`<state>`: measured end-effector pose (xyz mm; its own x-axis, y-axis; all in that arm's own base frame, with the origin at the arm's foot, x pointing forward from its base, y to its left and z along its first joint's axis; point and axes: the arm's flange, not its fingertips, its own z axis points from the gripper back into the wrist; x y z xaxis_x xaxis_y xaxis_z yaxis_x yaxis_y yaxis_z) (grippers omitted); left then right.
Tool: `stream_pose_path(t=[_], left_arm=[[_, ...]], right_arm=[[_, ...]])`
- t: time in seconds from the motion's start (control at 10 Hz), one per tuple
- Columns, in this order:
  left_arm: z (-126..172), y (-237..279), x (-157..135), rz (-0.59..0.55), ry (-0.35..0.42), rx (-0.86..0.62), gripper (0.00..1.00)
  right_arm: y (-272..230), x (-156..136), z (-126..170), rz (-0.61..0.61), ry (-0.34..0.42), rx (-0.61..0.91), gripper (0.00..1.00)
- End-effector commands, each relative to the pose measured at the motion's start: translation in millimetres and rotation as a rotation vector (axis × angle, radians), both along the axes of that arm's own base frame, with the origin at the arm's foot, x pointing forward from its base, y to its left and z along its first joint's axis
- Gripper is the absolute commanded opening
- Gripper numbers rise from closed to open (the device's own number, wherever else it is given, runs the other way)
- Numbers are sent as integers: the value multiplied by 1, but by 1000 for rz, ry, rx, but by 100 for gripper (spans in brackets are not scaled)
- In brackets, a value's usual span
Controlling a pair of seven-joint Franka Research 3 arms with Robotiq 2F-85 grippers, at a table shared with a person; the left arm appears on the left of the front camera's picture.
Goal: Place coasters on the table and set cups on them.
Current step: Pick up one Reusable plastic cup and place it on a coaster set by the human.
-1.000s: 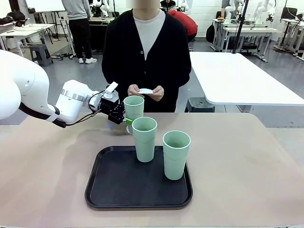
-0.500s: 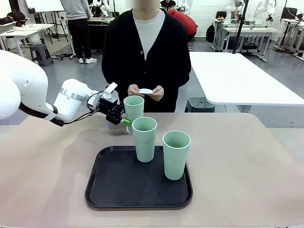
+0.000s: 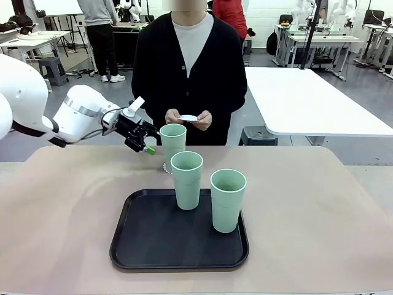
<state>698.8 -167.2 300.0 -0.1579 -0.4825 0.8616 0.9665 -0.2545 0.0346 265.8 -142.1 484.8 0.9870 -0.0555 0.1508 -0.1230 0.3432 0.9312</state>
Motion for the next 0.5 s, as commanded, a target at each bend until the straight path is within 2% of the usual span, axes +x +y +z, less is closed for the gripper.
stream_pose_path(t=[0.0, 0.1, 0.3, 0.4], left_arm=[[47, 14, -30, 74, -57, 271, 100], [92, 15, -57, 100, -88, 449, 100], [150, 6, -98, 132, -89, 775, 100], [171, 3, -117, 202, -68, 897, 100]], right_arm=[[-1, 0, 0, 1, -5, 5, 100], [-1, 0, 0, 1, -5, 5, 100], [-1, 0, 0, 1, -5, 5, 100], [-1, 0, 0, 1, -5, 5, 100]])
